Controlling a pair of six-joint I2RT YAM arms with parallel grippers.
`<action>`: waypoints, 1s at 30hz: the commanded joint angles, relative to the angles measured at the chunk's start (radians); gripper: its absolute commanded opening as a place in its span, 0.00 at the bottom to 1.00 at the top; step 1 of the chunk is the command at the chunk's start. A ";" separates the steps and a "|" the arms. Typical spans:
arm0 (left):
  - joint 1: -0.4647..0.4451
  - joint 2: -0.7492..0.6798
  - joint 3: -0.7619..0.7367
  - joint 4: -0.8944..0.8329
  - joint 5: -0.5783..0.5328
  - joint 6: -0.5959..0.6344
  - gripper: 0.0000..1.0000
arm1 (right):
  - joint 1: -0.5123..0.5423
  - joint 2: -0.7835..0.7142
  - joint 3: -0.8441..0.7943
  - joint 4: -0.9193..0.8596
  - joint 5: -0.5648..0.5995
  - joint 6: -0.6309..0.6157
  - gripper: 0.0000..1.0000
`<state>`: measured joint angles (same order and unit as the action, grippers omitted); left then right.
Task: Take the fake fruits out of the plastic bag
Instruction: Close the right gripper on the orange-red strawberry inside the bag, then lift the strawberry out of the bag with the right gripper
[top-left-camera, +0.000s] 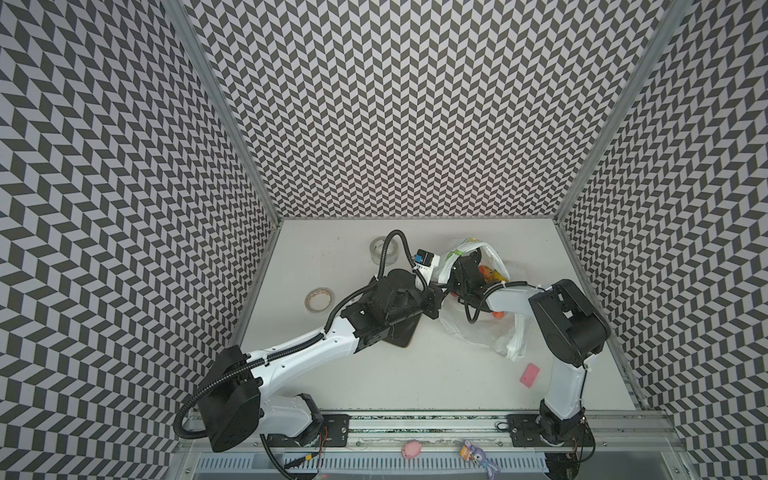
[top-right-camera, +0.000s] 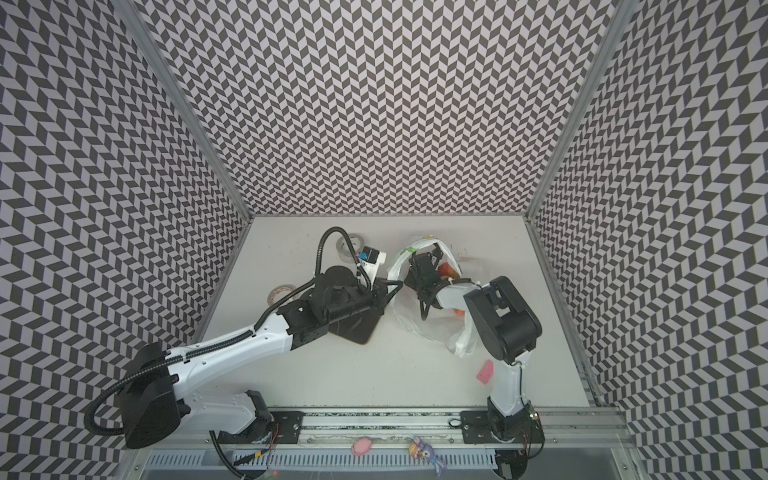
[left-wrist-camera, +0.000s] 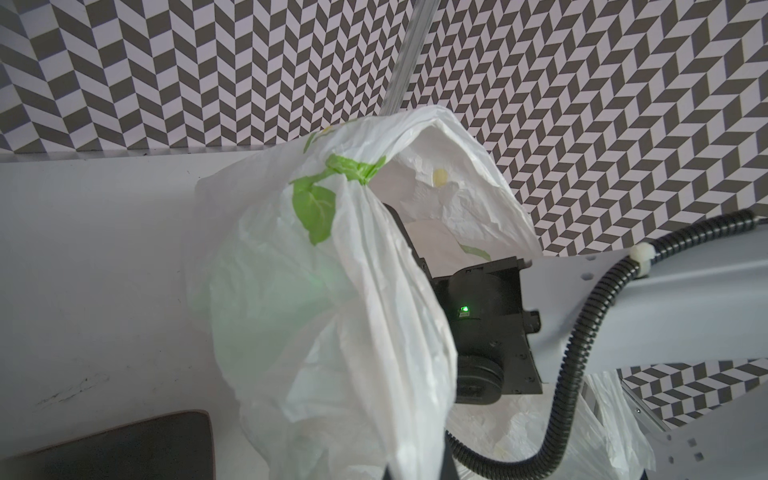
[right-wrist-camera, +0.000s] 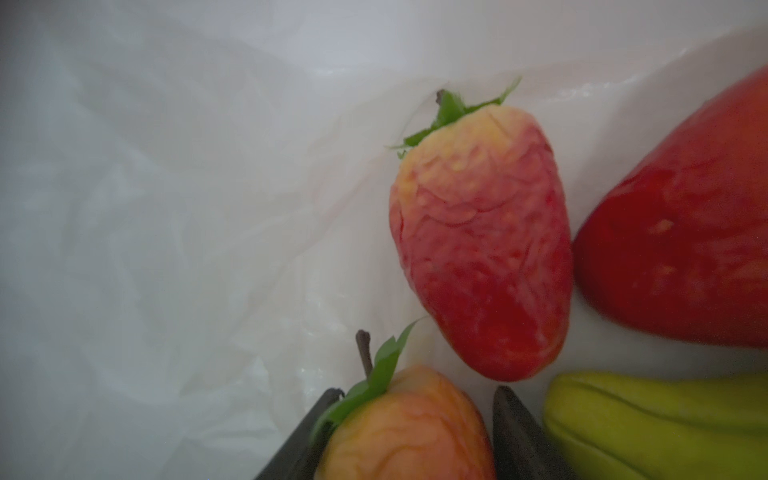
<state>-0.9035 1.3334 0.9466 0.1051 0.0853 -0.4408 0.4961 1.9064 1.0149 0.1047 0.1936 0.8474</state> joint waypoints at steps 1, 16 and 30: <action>0.000 -0.008 0.018 0.004 -0.025 -0.001 0.00 | 0.013 -0.027 -0.019 -0.007 -0.006 -0.021 0.47; 0.036 0.017 0.011 0.023 -0.147 -0.048 0.00 | 0.157 -0.373 -0.218 -0.105 0.013 -0.012 0.35; 0.066 0.042 0.012 0.039 -0.139 -0.047 0.00 | 0.328 -0.975 -0.444 -0.218 -0.015 -0.179 0.31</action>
<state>-0.8436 1.3613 0.9466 0.1131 -0.0620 -0.4877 0.7868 1.0122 0.5938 -0.1345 0.2016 0.7666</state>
